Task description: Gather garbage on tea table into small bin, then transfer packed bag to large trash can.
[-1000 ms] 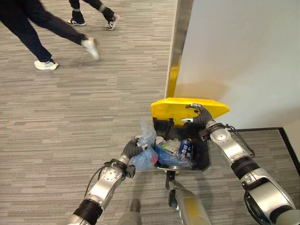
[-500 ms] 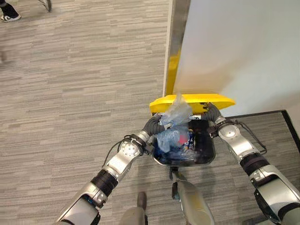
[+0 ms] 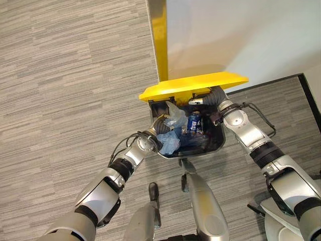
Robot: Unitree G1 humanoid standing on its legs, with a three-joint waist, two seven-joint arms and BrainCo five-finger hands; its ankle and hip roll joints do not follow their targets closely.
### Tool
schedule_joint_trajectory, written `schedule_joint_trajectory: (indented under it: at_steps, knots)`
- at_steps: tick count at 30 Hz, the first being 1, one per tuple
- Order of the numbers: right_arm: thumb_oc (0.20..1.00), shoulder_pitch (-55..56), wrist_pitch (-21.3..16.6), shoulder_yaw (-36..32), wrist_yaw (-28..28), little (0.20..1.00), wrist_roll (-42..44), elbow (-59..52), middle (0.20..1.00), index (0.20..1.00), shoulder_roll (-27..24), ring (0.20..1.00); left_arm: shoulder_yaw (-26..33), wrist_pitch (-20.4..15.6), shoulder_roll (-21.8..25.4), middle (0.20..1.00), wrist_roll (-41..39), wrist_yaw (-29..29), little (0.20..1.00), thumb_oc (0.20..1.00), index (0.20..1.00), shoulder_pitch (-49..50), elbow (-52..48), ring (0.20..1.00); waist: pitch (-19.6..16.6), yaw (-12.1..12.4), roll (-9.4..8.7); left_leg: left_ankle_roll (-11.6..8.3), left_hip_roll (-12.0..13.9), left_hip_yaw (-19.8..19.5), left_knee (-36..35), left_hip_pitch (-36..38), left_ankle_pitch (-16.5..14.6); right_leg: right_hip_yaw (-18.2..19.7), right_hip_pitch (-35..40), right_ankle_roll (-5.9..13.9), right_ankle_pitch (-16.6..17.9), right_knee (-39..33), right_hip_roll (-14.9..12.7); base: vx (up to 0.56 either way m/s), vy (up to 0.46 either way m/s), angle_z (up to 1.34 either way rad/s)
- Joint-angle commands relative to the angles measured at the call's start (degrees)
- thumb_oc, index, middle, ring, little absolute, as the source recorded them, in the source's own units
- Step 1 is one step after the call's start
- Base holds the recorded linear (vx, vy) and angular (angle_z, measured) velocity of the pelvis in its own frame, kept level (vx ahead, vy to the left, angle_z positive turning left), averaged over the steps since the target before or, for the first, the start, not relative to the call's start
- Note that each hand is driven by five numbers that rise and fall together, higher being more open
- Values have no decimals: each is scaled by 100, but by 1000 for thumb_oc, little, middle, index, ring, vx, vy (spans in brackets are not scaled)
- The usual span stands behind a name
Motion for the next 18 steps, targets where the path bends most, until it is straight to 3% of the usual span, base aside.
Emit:
schedule_joint_trajectory:
  at_steps: [1, 13, 18]
  knots:
    - [1000, -331, -363, -1, -99, 1000, -43, -198, 1000, 1000, 219, 1000, 44, -205, 135, 1000, 368, 119, 1000, 1000, 1000, 117, -251, 1000, -339, 112, -140, 207, -298, 238, 311, 261, -762, 2, -462, 616, 187, 288, -246, 22, 12, -4]
    - [1000, 232, -400, -395, -97, 1000, 35, -463, 1000, 1000, 155, 1000, 285, -200, 184, 1000, 443, 63, 1000, 1000, 1000, 567, -667, 1000, -443, 60, -105, 230, -319, 192, 248, 511, -810, 95, -234, 621, 240, 210, -279, -1, 6, 0]
    - [1000, 1555, -399, -1095, 96, 1000, -43, -998, 1000, 1000, 165, 1000, 1006, -310, 551, 1000, 114, -149, 1000, 1000, 1000, 1837, -1680, 1000, -719, 206, -182, 253, -331, 166, 355, 657, -900, 51, 69, 641, 292, 79, -349, -30, 21, 7]
